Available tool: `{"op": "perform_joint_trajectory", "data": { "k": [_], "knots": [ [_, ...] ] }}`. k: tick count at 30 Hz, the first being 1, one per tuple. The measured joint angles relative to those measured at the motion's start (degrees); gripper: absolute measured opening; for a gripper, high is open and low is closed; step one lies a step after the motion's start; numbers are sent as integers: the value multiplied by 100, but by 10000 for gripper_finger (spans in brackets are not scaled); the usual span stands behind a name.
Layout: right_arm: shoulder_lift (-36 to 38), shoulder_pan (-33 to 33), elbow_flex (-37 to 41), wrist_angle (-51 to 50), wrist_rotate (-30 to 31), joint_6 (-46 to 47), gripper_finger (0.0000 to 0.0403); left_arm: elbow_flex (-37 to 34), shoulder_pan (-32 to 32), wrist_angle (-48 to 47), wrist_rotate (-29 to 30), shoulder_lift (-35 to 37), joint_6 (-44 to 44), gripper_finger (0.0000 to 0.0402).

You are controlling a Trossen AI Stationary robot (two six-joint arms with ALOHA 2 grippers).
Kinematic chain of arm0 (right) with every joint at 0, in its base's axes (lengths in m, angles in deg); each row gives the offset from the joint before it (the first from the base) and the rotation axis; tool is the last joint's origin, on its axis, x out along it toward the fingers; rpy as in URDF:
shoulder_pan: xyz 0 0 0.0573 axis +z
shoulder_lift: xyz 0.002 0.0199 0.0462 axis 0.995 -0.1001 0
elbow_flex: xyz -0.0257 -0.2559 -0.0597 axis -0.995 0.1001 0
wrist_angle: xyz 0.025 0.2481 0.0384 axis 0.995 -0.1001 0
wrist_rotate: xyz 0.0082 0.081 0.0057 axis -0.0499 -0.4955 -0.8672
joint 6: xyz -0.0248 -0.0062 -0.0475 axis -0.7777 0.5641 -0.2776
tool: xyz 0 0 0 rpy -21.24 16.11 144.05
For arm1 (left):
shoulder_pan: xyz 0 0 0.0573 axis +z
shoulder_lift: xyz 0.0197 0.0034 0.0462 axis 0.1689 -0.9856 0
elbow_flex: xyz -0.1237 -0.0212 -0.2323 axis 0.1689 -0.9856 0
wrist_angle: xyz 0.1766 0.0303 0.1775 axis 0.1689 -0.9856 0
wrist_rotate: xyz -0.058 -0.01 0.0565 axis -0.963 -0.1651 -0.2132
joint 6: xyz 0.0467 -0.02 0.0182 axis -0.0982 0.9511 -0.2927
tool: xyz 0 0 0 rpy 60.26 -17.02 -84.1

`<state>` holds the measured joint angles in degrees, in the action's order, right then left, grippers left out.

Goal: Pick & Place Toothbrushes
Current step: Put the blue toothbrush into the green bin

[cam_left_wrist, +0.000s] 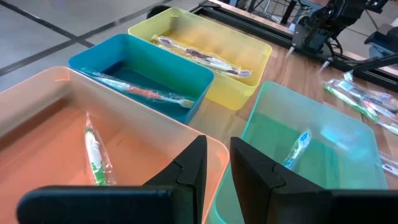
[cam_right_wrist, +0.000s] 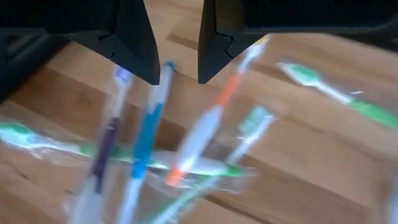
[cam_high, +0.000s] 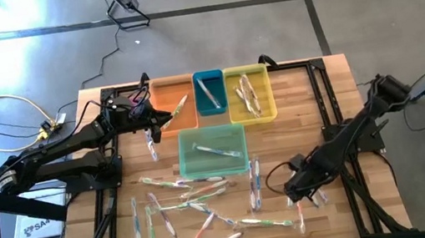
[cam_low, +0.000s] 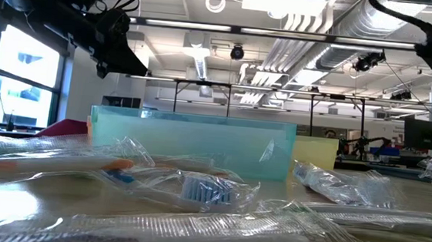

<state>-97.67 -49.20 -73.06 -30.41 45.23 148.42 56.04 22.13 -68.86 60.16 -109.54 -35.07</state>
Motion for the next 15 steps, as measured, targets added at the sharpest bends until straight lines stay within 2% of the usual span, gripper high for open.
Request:
{"op": "perform_joint_trajectory", "data": {
  "k": [6, 15],
  "knots": [
    [-243, 177, 0, -34, 233, 73, 103, 0, 0, 2, 0, 0, 0, 69],
    [-583, 195, -2, 21, 201, 74, 103, 0, 0, 0, 2, 0, 0, 69]
  ]
}}
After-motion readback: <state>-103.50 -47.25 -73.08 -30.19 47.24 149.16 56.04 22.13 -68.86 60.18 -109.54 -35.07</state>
